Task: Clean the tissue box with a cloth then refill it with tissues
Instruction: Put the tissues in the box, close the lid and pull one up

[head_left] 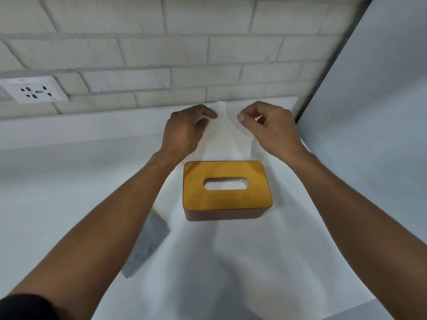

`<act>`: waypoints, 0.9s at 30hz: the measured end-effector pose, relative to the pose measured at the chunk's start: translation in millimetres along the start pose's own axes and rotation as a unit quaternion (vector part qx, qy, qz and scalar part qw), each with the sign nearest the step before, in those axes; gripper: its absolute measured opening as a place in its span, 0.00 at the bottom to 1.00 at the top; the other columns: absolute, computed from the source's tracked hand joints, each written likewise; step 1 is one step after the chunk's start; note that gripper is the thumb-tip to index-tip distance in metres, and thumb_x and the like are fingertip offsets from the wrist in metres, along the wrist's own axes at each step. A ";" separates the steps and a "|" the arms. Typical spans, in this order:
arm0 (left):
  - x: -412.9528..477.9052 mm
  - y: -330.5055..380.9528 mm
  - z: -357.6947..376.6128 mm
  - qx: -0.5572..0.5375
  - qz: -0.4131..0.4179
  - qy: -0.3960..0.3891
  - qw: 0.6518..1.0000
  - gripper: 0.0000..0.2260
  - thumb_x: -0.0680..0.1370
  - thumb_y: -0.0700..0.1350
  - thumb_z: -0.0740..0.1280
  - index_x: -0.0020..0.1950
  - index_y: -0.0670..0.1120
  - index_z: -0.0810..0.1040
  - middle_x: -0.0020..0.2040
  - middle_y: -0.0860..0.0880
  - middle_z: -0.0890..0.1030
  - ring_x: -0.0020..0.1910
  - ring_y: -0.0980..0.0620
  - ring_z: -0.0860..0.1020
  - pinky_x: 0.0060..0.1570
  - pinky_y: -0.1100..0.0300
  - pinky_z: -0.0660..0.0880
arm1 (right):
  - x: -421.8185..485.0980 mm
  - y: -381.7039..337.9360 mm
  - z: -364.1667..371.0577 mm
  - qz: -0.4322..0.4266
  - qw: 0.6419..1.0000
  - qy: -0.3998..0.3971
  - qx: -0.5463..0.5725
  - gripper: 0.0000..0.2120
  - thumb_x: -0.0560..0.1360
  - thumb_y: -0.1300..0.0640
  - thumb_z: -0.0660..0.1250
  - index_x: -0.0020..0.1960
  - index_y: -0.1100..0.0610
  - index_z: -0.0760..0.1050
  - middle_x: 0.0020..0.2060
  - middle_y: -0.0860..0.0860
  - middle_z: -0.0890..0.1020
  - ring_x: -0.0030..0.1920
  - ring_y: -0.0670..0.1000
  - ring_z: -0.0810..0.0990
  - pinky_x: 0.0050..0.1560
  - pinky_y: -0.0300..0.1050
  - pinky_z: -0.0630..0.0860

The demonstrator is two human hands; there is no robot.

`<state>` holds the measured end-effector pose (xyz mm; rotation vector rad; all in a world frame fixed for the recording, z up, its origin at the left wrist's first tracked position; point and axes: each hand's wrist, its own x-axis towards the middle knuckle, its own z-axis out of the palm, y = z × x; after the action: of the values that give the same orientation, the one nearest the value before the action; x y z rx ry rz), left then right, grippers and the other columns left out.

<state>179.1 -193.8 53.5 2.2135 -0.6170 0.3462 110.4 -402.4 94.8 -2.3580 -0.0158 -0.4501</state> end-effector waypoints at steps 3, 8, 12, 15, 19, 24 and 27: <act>7.3 -4.7 -8.7 -0.039 -0.061 -0.042 0.997 0.11 0.83 0.39 0.66 0.57 0.50 0.85 0.58 0.57 0.83 0.56 0.59 0.79 0.53 0.73 0.73 | -17.5 -7.9 -1.3 0.069 0.970 -0.231 0.027 0.07 0.76 0.49 0.69 0.46 0.50 0.84 0.39 0.44 0.86 0.36 0.44 0.83 0.42 0.40 0.78; -6.9 -15.1 5.3 0.003 -0.031 -0.099 0.995 0.13 0.84 0.38 0.63 0.61 0.48 0.84 0.64 0.51 0.84 0.65 0.50 0.81 0.60 0.64 0.74 | -45.0 -4.6 46.7 0.047 0.875 -0.441 -0.195 0.17 0.79 0.56 0.59 0.58 0.44 0.82 0.57 0.40 0.82 0.57 0.46 0.79 0.59 0.45 0.76; -22.9 -18.9 18.8 0.012 -0.050 -0.130 0.990 0.14 0.85 0.40 0.61 0.64 0.49 0.84 0.64 0.50 0.84 0.62 0.46 0.82 0.60 0.52 0.78 | -43.5 -5.5 75.4 0.052 0.815 -0.496 -0.296 0.20 0.78 0.62 0.53 0.61 0.54 0.80 0.56 0.51 0.82 0.49 0.55 0.79 0.48 0.50 0.78; -29.3 -21.8 23.6 0.022 -0.064 -0.142 0.988 0.15 0.86 0.41 0.60 0.64 0.51 0.84 0.66 0.50 0.83 0.63 0.45 0.81 0.61 0.50 0.78 | -35.9 -13.2 77.6 0.133 0.814 -0.509 -0.247 0.13 0.80 0.57 0.54 0.45 0.58 0.76 0.37 0.51 0.73 0.36 0.52 0.67 0.36 0.46 0.64; -30.4 -24.0 23.4 0.017 -0.085 -0.141 0.986 0.15 0.86 0.41 0.59 0.65 0.52 0.83 0.67 0.50 0.83 0.64 0.45 0.80 0.62 0.47 0.78 | -38.1 -23.2 82.7 0.202 0.835 -0.501 -0.108 0.15 0.79 0.42 0.57 0.57 0.49 0.74 0.52 0.48 0.76 0.53 0.54 0.72 0.52 0.48 0.66; -33.1 -26.3 21.3 0.011 -0.095 -0.138 0.986 0.14 0.85 0.43 0.60 0.65 0.52 0.84 0.65 0.50 0.84 0.59 0.45 0.82 0.58 0.54 0.77 | -48.2 -16.8 93.9 0.211 0.821 -0.510 -0.145 0.33 0.77 0.27 0.47 0.78 0.39 0.55 0.78 0.44 0.58 0.78 0.56 0.57 0.76 0.57 0.54; -35.2 -28.4 22.7 0.008 -0.096 -0.128 0.987 0.13 0.85 0.44 0.63 0.64 0.53 0.84 0.64 0.52 0.84 0.57 0.47 0.83 0.56 0.56 0.77 | -56.0 -16.5 91.1 0.154 0.824 -0.504 -0.205 0.33 0.77 0.27 0.42 0.78 0.39 0.56 0.76 0.49 0.66 0.74 0.58 0.64 0.73 0.56 0.60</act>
<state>165.6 -183.8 5.7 2.3288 -0.5303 -0.0346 84.2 -323.2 25.9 -2.6610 -0.0300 1.0789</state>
